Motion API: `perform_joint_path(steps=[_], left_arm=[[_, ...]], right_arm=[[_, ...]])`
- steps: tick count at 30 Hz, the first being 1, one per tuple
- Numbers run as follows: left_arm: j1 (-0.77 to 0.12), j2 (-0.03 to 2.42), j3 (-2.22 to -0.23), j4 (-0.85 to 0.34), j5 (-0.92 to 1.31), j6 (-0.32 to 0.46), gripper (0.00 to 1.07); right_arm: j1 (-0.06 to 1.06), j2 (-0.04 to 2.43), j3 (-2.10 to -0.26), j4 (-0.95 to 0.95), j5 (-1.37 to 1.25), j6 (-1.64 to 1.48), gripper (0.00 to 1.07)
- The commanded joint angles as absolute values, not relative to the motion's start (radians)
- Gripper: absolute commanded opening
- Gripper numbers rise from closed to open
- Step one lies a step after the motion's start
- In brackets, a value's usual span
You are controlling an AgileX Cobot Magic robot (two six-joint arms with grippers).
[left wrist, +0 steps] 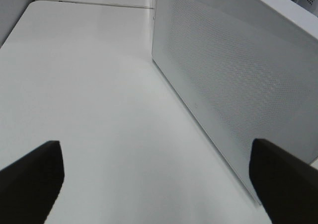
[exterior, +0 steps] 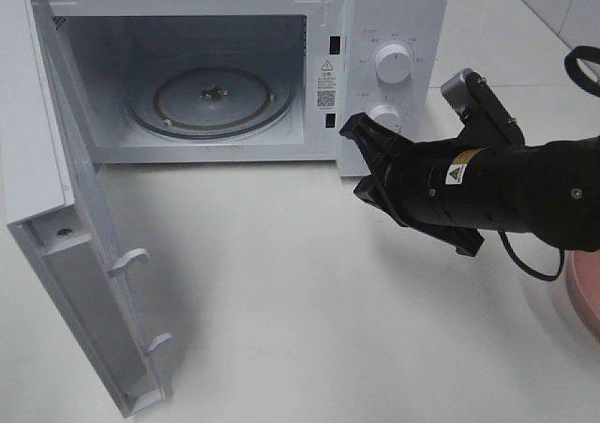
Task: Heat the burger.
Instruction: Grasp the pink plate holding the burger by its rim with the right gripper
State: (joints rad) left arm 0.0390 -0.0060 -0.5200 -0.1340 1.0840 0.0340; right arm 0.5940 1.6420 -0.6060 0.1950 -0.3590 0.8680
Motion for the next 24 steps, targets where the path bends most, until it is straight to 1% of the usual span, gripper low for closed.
perform_joint_path(steps=[1,6,8,11,13,20,24], left_arm=[[0.043,-0.021,-0.517,-0.140,1.068,0.036,0.93],[0.043,-0.021,-0.517,-0.140,1.068,0.036,0.93],[0.043,-0.021,-0.517,-0.140,1.068,0.036,0.93],[0.043,-0.021,-0.517,-0.140,1.068,0.036,0.93],[0.043,-0.021,-0.517,-0.140,1.068,0.036,0.93],[0.043,-0.021,-0.517,-0.140,1.068,0.036,0.93],[0.043,-0.021,-0.517,-0.140,1.068,0.036,0.93]], right_arm=[[0.597,1.611,-0.607,0.153,-0.301,0.813,0.00],[0.597,1.577,-0.611,0.129,-0.217,0.744,0.00],[0.597,1.565,-0.622,0.103,-0.138,0.692,0.00],[0.597,1.560,-0.626,0.094,-0.114,0.675,0.00],[0.597,1.545,-0.645,0.067,-0.023,0.606,0.00],[0.597,1.525,-0.670,0.065,0.127,0.459,0.01],[0.597,1.522,-0.684,0.065,0.257,0.370,0.03]])
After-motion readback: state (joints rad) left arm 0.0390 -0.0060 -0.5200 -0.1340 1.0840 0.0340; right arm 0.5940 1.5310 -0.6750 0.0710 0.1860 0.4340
